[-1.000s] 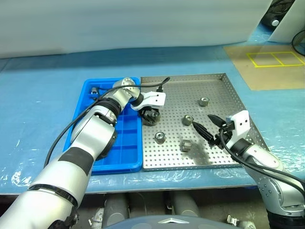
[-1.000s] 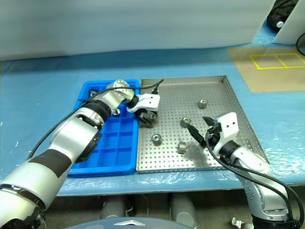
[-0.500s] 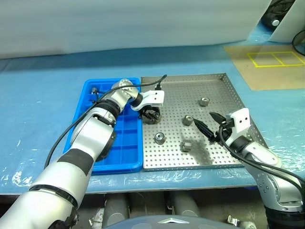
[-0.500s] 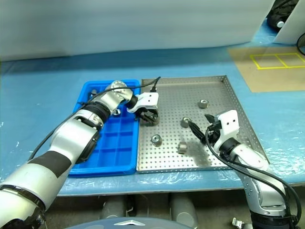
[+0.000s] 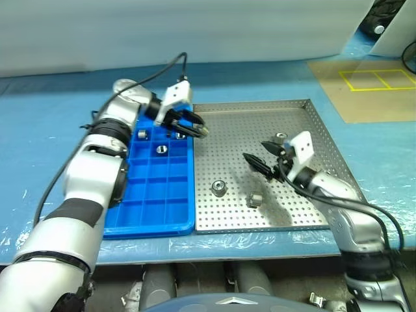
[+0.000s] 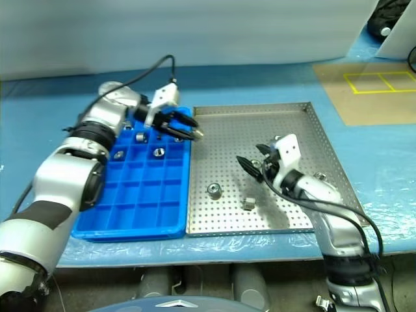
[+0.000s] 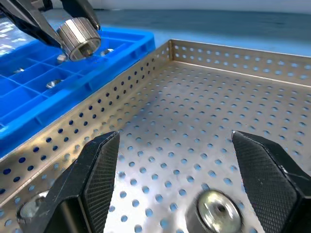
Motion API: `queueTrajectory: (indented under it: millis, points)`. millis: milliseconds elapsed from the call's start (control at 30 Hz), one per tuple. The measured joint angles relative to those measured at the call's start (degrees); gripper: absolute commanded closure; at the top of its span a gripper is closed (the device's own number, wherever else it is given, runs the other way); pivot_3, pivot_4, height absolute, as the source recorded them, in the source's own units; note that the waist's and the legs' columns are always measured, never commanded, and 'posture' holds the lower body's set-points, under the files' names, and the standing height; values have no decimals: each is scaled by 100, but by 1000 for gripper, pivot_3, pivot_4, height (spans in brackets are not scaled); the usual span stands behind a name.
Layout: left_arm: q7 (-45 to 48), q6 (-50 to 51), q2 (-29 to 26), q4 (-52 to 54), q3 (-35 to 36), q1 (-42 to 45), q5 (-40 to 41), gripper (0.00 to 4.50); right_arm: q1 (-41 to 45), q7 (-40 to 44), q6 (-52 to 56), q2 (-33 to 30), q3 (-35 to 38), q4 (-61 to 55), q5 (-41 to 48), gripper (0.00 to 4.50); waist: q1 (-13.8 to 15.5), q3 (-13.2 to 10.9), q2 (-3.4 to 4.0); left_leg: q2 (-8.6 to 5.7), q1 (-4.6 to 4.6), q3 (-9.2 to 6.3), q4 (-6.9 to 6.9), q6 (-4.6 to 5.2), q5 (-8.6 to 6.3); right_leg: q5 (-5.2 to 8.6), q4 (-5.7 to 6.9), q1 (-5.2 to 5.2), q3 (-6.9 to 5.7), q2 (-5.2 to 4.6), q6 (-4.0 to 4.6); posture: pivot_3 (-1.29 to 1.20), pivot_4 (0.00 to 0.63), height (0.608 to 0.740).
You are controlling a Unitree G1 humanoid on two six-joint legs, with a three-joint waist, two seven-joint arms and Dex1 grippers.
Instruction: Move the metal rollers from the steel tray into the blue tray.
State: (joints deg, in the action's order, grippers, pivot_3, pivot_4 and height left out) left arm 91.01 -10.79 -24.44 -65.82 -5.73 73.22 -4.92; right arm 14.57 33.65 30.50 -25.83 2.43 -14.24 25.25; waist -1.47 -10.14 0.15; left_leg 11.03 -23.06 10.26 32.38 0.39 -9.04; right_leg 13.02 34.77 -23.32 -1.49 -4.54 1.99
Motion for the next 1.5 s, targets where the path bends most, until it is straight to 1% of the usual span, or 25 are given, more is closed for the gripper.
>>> queueTrajectory:
  millis: [67, 100, 200, 267, 300, 333, 367, 400, 500, 533, 600, 700, 800, 900, 967, 1133, 1433, 1467, 1500]
  points:
    - [76, 245, -412, 341, 27, -237, 145, 2841, 501, 326, -5, 76, -93, 284, 74, 713, 55, -3, 2, 3, 2, -2, -11, -12, 8, 0, 6, -6, -3, 2, 1, -72, 150, 740]
    - [92, 443, -663, 590, 85, -435, 225, 2841, 837, 609, 25, 126, -189, 403, 219, 713, 115, -5, 4, 10, 0, -4, -16, -16, 11, 4, 7, -9, -11, 4, 7, -3, 150, 740]
    - [61, 821, -1068, 1318, 154, -936, 330, 2841, 1560, 1172, 100, 296, -446, 615, 432, 713, 304, -7, 7, 25, -7, -3, -19, -17, 12, 8, 12, -14, -22, 9, 16, 89, 150, 740]
    - [38, 1329, -1361, 2269, 252, -1497, 542, 2841, 2185, 1596, 70, 461, -694, 1035, 432, 713, 481, -7, 6, 34, -24, -2, -18, -21, 14, 19, 31, -33, -37, 9, 36, 155, 150, 740]
    - [28, 1450, -1423, 2450, 283, -1611, 596, 2841, 2289, 1677, 43, 501, -738, 1124, 429, 713, 546, -7, 5, 35, -28, -2, -18, -24, 15, 25, 44, -44, -38, 8, 45, 196, 150, 740]
    - [-65, 1789, -1671, 3085, 403, -2036, 738, 2841, 2563, 1893, -55, 665, -881, 1476, 402, 713, 617, -7, 3, 38, -38, -2, -17, -43, 26, 34, 65, -62, -44, 7, 59, 196, 150, 740]
    - [-123, 1956, -1753, 3312, 447, -2195, 797, 2841, 2645, 1991, -115, 714, -926, 1610, 390, 713, 694, -7, 3, 38, -53, -2, -17, -52, 30, 39, 85, -85, -47, 7, 69, 253, 150, 740]
    - [-243, 2227, -1905, 3781, 571, -2505, 914, 2841, 2786, 2148, -203, 814, -1034, 1899, 338, 713, 776, -8, 2, 42, -74, -10, -18, -63, 38, 43, 95, -100, -68, 7, 74, 253, 150, 740]
    - [-577, 2846, -2228, 4781, 896, -3296, 1229, 2841, 3020, 2501, -434, 1058, -1247, 2479, 162, 713, 941, -10, 1, 54, -102, -17, -14, -96, 43, 45, 99, -108, -109, 13, 77, 314, 150, 740]
    - [-661, 2969, -2275, 4965, 964, -3452, 1294, 2841, 3047, 2581, -494, 1086, -1286, 2558, 132, 713, 1000, -10, 1, 55, -104, -20, -13, -104, 41, 45, 101, -106, -117, 13, 78, 353, 150, 740]
    - [-921, 3314, -2467, 5626, 1281, -4086, 1520, 2841, 3222, 2770, -628, 1250, -1356, 2838, 33, 713, 1054, -10, 0, 59, -105, -29, -15, -106, 41, 45, 106, -105, -130, 13, 78, 390, 150, 740]
    - [-1274, 3811, -2576, 6443, 1699, -4967, 1814, 2841, 3351, 3012, -782, 1385, -1398, 3107, -49, 713, 1124, -10, 1, 67, -99, -43, -18, -121, 49, 50, 107, -97, -141, 15, 84, 416, 150, 740]
    - [-1650, 4149, -2560, 6985, 1840, -5515, 2068, 2841, 3369, 3176, -883, 1456, -1441, 3286, -144, 713, 1244, -10, 1, 77, -99, -45, -21, -138, 59, 54, 109, -94, -154, 19, 90, 426, 150, 740]
    - [-1992, 4243, -2426, 7302, 1880, -5915, 2183, 2841, 3377, 3261, -896, 1534, -1448, 3329, -188, 713, 1327, -10, 1, 77, -95, -52, -19, -141, 62, 54, 110, -90, -153, 19, 89, 420, 150, 740]
    - [-2194, 4232, -2270, 7314, 1851, -6078, 2199, 2841, 3379, 3280, -895, 1538, -1447, 3328, -203, 713, 1354, -10, 0, 77, -94, -60, -18, -143, 63, 54, 112, -87, -153, 19, 89, 403, 150, 740]
    - [-2696, 3928, -1914, 7046, 1641, -6017, 2200, 2841, 3344, 3305, -895, 1422, -1446, 3286, -309, 713, 1360, -9, -1, 77, -88, -94, -17, -161, 75, 53, 121, -85, -153, 24, 88, 362, 150, 740]
    - [-2924, 3367, -1865, 6603, 1279, -5857, 2158, 2841, 3033, 3120, -869, 1223, -1433, 2975, -383, 713, 1323, -4, 3, 76, -77, -103, -18, -192, 94, 53, 133, -82, -151, 31, 89, 307, 150, 740]
    - [-2905, 3361, -1865, 6562, 1258, -5820, 2167, 2143, 3008, 3099, -867, 1221, -1433, 2935, -384, 713, 1323, -4, 3, 76, -74, -103, -18, -195, 95, 53, 137, -81, -151, 31, 89, 301, 150, 740]
    - [-2857, 3362, -1868, 6482, 1236, -5757, 2195, 1927, 2989, 3066, -863, 1214, -1433, 2901, -385, 713, 1327, -4, 3, 76, -70, -103, -17, -195, 95, 54, 145, -81, -150, 30, 89, 295, 150, 740]
